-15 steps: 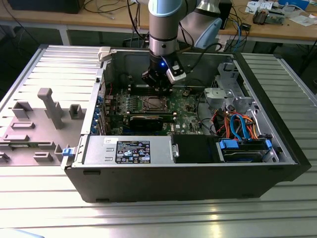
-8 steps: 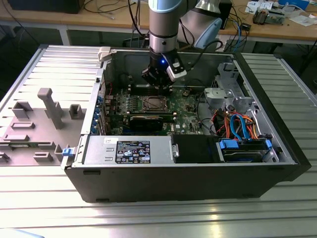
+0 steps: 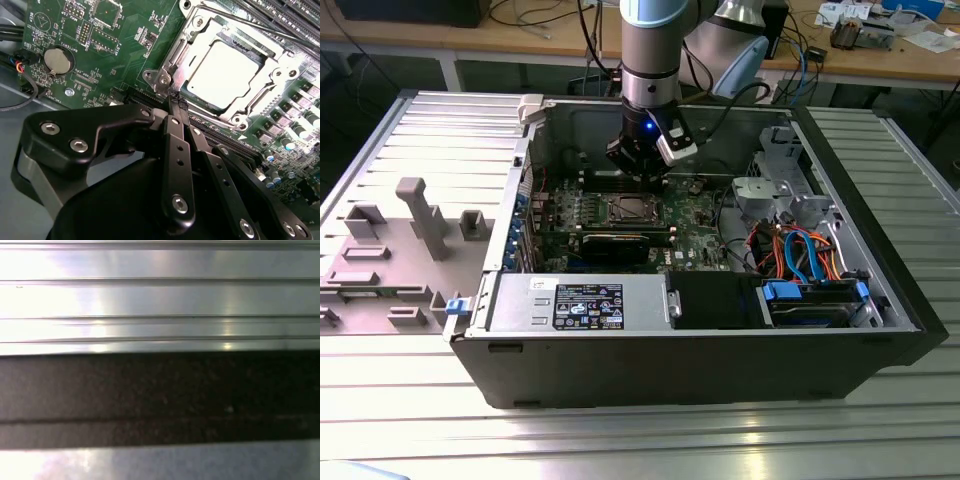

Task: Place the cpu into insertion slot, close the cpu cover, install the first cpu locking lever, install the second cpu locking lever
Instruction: 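Install the second cpu locking lever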

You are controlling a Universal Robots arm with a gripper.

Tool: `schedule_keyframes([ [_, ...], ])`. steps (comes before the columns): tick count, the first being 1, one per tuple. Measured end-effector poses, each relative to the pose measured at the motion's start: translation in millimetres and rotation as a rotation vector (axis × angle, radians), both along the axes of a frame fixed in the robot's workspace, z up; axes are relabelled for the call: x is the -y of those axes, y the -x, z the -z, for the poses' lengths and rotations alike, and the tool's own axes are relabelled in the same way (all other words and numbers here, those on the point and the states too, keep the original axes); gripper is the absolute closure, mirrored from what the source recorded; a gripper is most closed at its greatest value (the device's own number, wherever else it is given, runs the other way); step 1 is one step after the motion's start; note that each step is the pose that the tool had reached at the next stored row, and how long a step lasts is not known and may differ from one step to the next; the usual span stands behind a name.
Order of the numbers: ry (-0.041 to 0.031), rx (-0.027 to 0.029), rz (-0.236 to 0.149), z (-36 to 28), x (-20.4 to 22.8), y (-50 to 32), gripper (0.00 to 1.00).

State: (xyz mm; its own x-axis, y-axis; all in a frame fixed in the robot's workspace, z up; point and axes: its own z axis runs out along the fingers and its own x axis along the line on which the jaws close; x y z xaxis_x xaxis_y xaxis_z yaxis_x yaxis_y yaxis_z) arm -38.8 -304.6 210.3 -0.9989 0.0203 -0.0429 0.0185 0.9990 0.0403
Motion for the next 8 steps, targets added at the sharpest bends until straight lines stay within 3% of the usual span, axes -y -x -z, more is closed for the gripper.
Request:
schedule_keyframes([
  [8,-0.0002,0.0000,0.000,0.0,0.4,0.0,0.89],
])
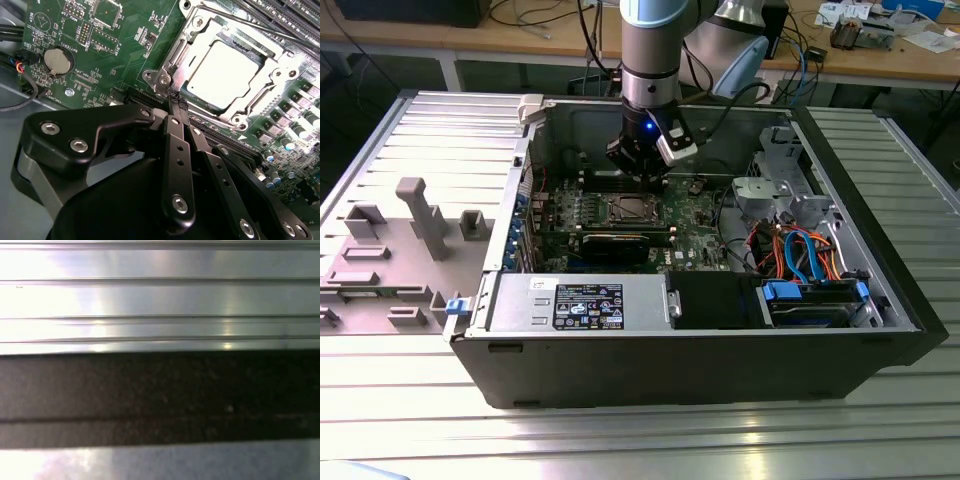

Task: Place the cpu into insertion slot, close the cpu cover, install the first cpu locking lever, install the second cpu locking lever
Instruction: 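Install the second cpu locking lever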

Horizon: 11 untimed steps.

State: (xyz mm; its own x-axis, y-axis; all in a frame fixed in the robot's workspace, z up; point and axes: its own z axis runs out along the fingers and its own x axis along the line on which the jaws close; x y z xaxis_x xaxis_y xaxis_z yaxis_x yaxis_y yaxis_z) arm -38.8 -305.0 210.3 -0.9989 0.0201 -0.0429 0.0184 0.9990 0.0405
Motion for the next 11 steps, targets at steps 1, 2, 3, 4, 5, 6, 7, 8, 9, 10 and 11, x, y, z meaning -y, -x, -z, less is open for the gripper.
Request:
schedule_keyframes([
  [1,0.0003,-0.0001,0.000,-0.1,0.7,0.0,0.89],
  [2,0.0001,-0.0001,0.000,0.0,1.7,0.0,0.89],
  [3,0.0003,-0.0001,0.000,-0.1,2.4,0.0,0.89],
  [4,0.0002,-0.0001,0.000,0.0,3.6,0.0,0.89],
  [5,0.0001,0.0000,0.000,0.0,4.2,0.0,0.89],
  [6,0.0001,0.0000,0.000,0.0,5.0,0.0,0.89],
  [7,0.0001,0.0000,0.000,0.0,5.7,0.0,0.89],
  [8,0.0001,0.0000,0.000,0.0,6.4,0.0,0.89],
  [9,0.0002,0.0000,0.000,0.0,7.0,0.0,0.89],
  [10,0.0001,0.0000,0.000,0.0,7.7,0.0,0.89],
  [11,0.0001,0.0000,0.000,0.0,8.3,0.0,0.89],
])
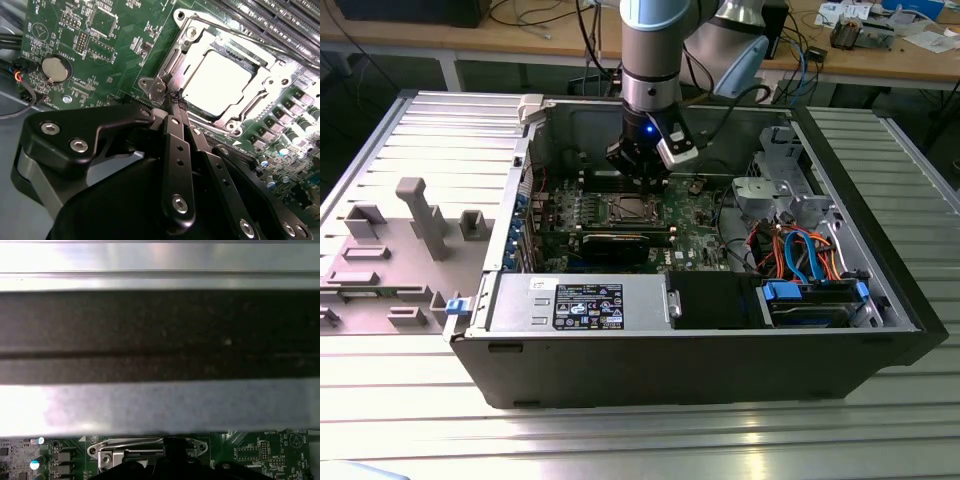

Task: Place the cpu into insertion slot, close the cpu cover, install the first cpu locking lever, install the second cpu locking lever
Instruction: 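Install the second cpu locking lever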

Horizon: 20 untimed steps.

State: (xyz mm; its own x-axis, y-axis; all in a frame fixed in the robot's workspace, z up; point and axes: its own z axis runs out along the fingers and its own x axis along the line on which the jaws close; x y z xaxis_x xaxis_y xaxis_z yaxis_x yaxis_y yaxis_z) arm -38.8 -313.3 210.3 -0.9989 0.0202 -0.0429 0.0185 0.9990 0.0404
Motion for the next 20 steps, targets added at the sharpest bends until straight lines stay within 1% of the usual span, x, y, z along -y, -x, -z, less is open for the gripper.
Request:
schedule_keyframes([
  [3,0.0000,0.0000,0.000,0.0,1.0,0.0,0.89],
  [4,0.0003,-0.0001,0.000,-1.1,1.1,0.1,0.89],
  [5,0.0000,0.0000,0.000,-11.4,1.7,0.0,0.89],
  [6,0.0004,-0.0001,0.000,-11.1,8.3,0.0,0.89],
  [11,0.0004,-0.0001,0.000,-11.0,13.9,0.0,0.89],
  [13,0.0004,-0.0002,0.000,-11.4,15.0,0.1,0.89],
  [16,0.0005,-0.0002,0.000,-14.5,15.1,0.0,0.89],
  [18,0.0008,-0.0002,0.000,-21.2,15.1,0.0,0.89],
  [20,0.0016,-0.0008,0.000,-24.0,15.1,0.0,0.89],
])
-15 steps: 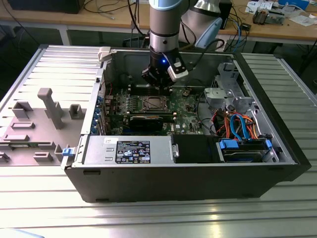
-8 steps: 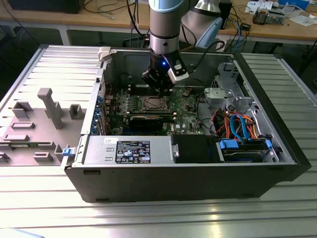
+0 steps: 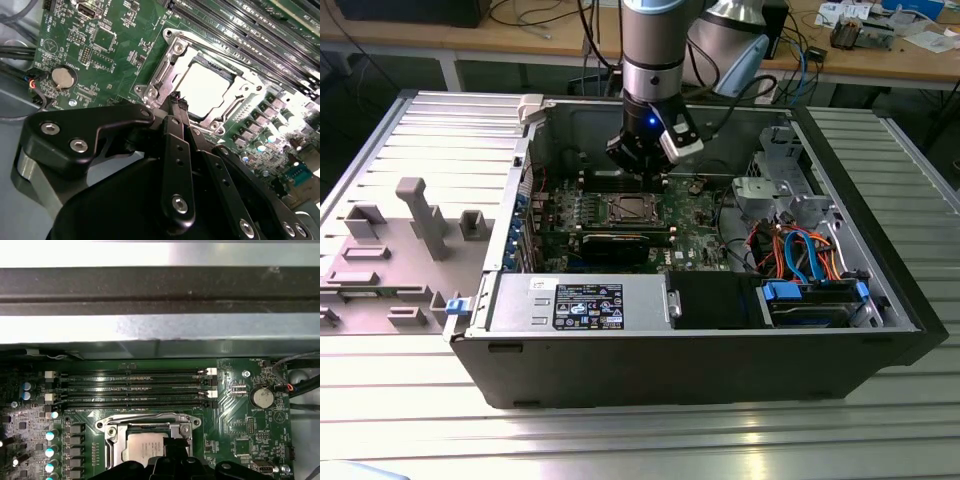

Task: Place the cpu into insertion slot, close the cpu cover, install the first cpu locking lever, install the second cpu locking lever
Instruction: 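Install the second cpu locking lever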

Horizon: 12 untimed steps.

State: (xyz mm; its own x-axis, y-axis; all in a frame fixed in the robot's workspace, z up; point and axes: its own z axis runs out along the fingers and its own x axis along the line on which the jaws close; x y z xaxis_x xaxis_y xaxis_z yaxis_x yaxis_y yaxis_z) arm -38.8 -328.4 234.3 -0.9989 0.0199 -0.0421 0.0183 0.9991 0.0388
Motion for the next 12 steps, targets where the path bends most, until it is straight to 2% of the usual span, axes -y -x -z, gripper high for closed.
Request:
schedule_keyframes([
  [4,0.0004,-0.0011,0.000,0.1,1.3,-0.1,0.89],
  [7,0.0005,-0.0017,0.000,1.1,6.8,-0.1,0.89],
  [9,0.0004,-0.0018,0.000,1.6,13.9,-0.1,0.89],
  [10,0.0004,-0.0018,0.000,1.5,16.1,-0.1,0.89],
  [12,0.0007,-0.0019,0.000,-0.9,16.6,-0.1,0.89],
])
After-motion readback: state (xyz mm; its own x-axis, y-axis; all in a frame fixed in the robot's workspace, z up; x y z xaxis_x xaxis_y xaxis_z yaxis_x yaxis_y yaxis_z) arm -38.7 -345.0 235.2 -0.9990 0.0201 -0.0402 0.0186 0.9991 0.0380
